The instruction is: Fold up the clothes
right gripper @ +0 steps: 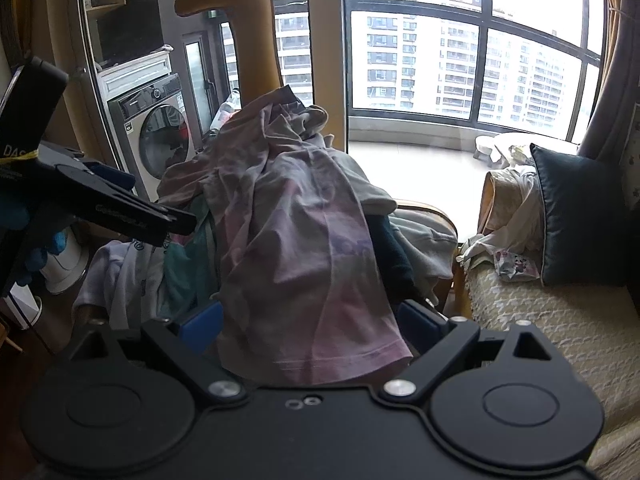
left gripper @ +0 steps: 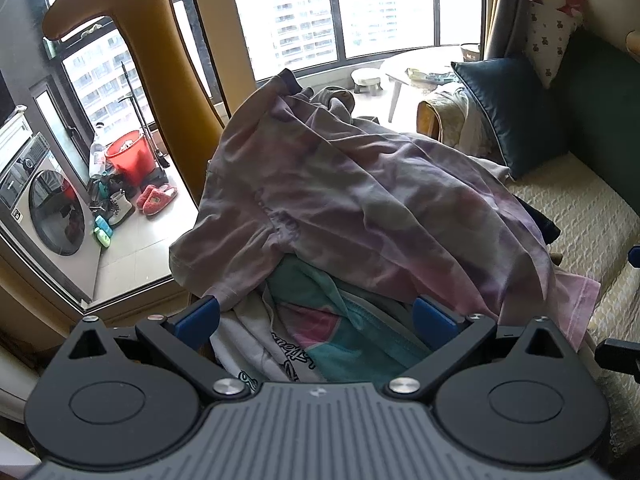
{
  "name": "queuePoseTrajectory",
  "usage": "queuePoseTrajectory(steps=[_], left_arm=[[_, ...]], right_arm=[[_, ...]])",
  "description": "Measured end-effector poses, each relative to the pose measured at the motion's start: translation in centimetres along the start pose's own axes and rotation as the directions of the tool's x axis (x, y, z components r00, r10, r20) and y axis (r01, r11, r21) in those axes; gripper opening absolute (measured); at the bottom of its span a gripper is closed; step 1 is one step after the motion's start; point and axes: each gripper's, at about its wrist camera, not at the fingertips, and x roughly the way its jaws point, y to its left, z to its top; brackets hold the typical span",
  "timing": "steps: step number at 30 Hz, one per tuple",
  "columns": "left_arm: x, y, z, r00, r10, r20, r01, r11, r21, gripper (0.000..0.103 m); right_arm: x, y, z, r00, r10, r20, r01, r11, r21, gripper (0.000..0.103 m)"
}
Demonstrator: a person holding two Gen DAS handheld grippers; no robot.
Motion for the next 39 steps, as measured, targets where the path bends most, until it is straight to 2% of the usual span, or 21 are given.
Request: queuePoseTrajectory(steps=[10,16,23,27,32,39], left_arm=[[0.3,-0.1,0.1,1.0,-0.031,0.001,0.031,0.999,0.013,0.103],[1.2,-0.6,0.5,0.994,-0.105,0.04,0.102,0.993,0.063,0.103],[3.3,-0.1,1.5,0.993,-0.114,0.031,0.112,0.992,0.056,0.103],[3.8,1.2,3.5,0.994,-0.088,0.07,0.087,0.996,0.024,0.103],[6.1,2.8,6.8,0.992,-0.065,0.111,0.072,0.995,-0.065,0.103],[9.7,2.9,8.0,0.992,-0.089,0.089,0.102,0.982,-0.157,0.103]], right_arm=[[0.1,-0.1,0.0,1.0,0.0,-0.005,0.0,1.0,-0.001,0.103],[0.6,0.0,0.0,1.0,0.013,-0.01,-0.014,1.0,-0.004,0.103],[1.4,0.1,0.2,0.999,0.032,0.005,-0.032,0.999,-0.024,0.103],[2.4,0.1,0.8,0.999,0.047,0.021,-0.047,0.999,-0.024,0.103],[4.1,0.8,2.4,0.999,0.031,0.03,-0.03,0.999,-0.038,0.103],[7.0,1.6,3.1,1.0,0.009,0.006,-0.009,0.999,-0.048,0.103]])
